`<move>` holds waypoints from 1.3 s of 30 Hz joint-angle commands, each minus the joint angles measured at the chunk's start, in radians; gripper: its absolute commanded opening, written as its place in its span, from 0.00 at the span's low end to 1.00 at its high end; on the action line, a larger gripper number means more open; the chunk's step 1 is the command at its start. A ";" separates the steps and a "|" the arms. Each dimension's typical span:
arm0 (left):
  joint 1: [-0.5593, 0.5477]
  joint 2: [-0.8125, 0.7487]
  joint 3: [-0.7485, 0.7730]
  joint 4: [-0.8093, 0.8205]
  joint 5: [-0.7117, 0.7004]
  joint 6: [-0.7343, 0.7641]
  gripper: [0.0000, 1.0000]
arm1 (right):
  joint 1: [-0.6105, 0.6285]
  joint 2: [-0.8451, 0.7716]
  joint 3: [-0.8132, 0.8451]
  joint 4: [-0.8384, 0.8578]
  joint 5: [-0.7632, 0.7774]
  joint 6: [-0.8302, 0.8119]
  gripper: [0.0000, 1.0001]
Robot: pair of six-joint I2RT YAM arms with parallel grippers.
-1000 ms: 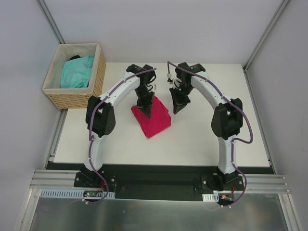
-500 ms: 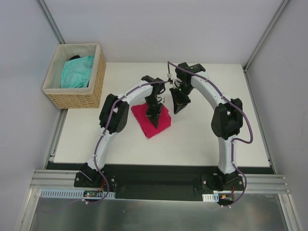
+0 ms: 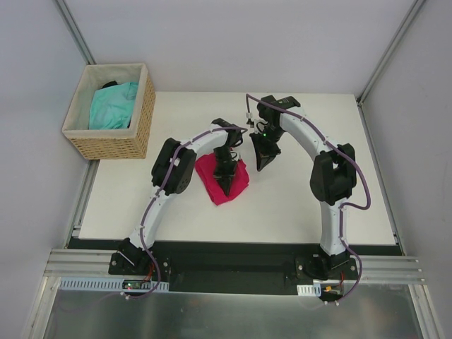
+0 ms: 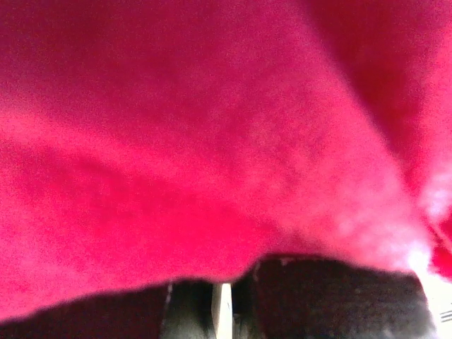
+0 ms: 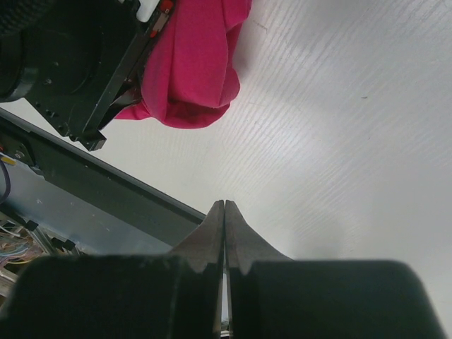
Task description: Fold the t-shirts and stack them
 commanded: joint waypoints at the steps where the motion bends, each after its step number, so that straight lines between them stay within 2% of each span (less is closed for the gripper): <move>1: -0.006 0.170 0.033 0.048 -0.081 0.020 0.00 | 0.000 -0.066 0.002 -0.040 0.024 -0.006 0.01; 4: -0.005 0.127 0.016 0.053 -0.089 0.026 0.00 | 0.000 -0.070 0.013 -0.046 0.034 -0.004 0.01; 9: -0.002 -0.052 -0.030 0.065 -0.077 0.008 0.00 | -0.002 -0.067 0.013 -0.047 0.026 -0.003 0.01; 16: 0.000 -0.196 0.001 0.004 -0.055 -0.003 0.00 | -0.002 -0.043 0.043 -0.046 0.000 0.000 0.01; 21: 0.003 -0.216 0.156 -0.071 -0.032 0.008 0.00 | 0.000 -0.032 0.063 -0.043 -0.009 0.003 0.01; 26: 0.003 -0.236 0.151 -0.065 0.012 0.014 0.00 | 0.000 -0.034 0.063 -0.040 -0.003 0.006 0.01; 39: -0.025 -0.100 0.188 0.031 0.062 0.013 0.00 | 0.001 -0.078 0.010 -0.043 0.028 0.005 0.01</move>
